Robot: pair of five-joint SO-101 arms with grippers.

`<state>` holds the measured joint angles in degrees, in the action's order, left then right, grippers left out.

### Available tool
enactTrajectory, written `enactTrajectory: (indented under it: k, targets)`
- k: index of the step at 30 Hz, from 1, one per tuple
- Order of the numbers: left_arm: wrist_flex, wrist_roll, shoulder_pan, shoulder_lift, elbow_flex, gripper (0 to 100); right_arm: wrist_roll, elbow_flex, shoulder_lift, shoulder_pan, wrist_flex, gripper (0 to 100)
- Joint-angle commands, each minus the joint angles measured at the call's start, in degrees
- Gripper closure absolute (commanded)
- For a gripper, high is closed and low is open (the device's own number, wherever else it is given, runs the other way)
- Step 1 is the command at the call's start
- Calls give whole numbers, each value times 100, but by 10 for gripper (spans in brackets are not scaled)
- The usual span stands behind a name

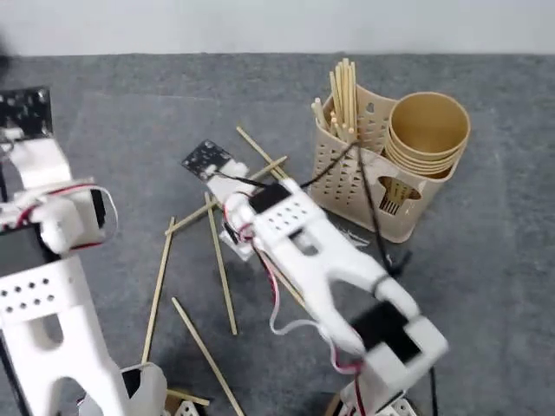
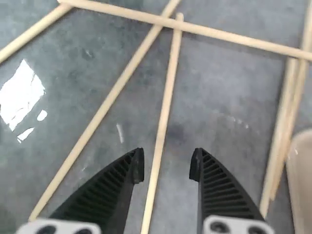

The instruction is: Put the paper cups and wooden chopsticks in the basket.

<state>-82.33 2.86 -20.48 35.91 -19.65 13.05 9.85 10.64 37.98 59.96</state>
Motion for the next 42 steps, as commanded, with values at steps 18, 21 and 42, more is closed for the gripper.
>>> enactTrajectory:
  k: [18,21,42]
  targets:
    - [598,-536,-44,870,-1332,972,651,-3508,3081,-31,1736,992]
    - [571,-536,-53,870,-1332,972,800,-3604,3073,-31,2202,989]
    - [545,-536,-53,870,-1341,971,-167,-3024,462,-567,4295,989]
